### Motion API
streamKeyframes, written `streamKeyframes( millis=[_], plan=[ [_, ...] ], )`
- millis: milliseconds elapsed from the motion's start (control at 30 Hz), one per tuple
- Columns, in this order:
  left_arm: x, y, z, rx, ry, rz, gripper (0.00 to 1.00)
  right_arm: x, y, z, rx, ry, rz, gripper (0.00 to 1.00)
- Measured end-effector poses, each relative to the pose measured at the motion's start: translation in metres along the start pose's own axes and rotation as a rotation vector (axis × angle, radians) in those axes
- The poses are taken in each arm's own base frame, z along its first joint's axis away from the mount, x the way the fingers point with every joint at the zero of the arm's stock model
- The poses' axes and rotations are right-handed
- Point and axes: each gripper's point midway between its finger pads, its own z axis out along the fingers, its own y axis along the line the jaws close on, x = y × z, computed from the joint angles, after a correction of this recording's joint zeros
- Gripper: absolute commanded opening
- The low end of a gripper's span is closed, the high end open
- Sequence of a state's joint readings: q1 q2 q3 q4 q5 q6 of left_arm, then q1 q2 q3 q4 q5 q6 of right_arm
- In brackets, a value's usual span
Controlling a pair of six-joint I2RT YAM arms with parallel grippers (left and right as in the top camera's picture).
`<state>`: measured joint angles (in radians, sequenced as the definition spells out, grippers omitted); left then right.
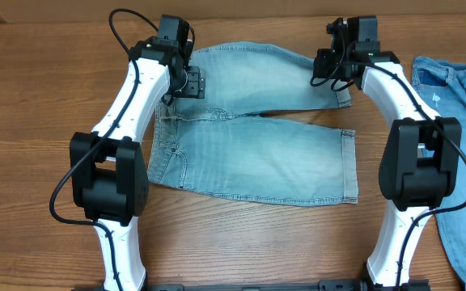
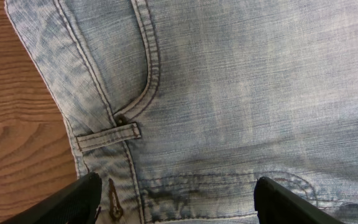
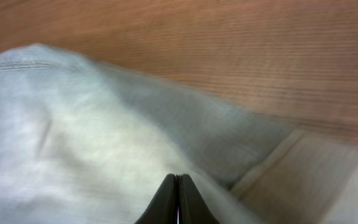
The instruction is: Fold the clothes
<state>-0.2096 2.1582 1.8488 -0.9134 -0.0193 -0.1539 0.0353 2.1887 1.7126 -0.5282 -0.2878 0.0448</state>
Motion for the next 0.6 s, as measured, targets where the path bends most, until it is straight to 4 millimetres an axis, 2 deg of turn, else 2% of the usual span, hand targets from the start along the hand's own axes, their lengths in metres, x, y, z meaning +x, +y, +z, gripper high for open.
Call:
streamKeyframes(
  millis=[100,167,333,433,467,500,533,600],
  plan=[
    [0.001,0.0,0.0,-0.001,0.006,0.0,0.83,0.005,0.009,-0.019,-0.015,0.037,0.011,0.04],
    [0.002,0.0,0.0,-0.002,0.007,-0.007,0.83,0.006,0.003,-0.016,0.01,0.025,-0.01,0.04],
    [0.001,0.0,0.0,-0.002,0.006,-0.026,0.83,0.024,-0.015,0.016,0.044,0.048,-0.026,0.04],
    [-0.001,0.0,0.0,-0.001,-0.004,-0.031,0.82,0.02,-0.03,0.034,0.099,0.006,-0.041,0.04],
    [-0.002,0.0,0.0,0.0,-0.009,-0.031,0.82,0.012,-0.035,0.037,0.122,-0.034,-0.051,0.1],
    [-0.004,0.0,0.0,0.002,-0.018,-0.032,0.82,-0.003,-0.04,0.038,0.151,-0.098,-0.065,0.21],
    [-0.006,0.0,0.0,0.001,-0.024,-0.034,0.82,-0.018,-0.044,0.037,0.176,-0.168,-0.078,0.27],
    [-0.008,-0.001,0.0,0.002,-0.034,-0.035,0.82,-0.055,-0.046,0.028,0.21,-0.323,-0.102,0.5]
  ],
)
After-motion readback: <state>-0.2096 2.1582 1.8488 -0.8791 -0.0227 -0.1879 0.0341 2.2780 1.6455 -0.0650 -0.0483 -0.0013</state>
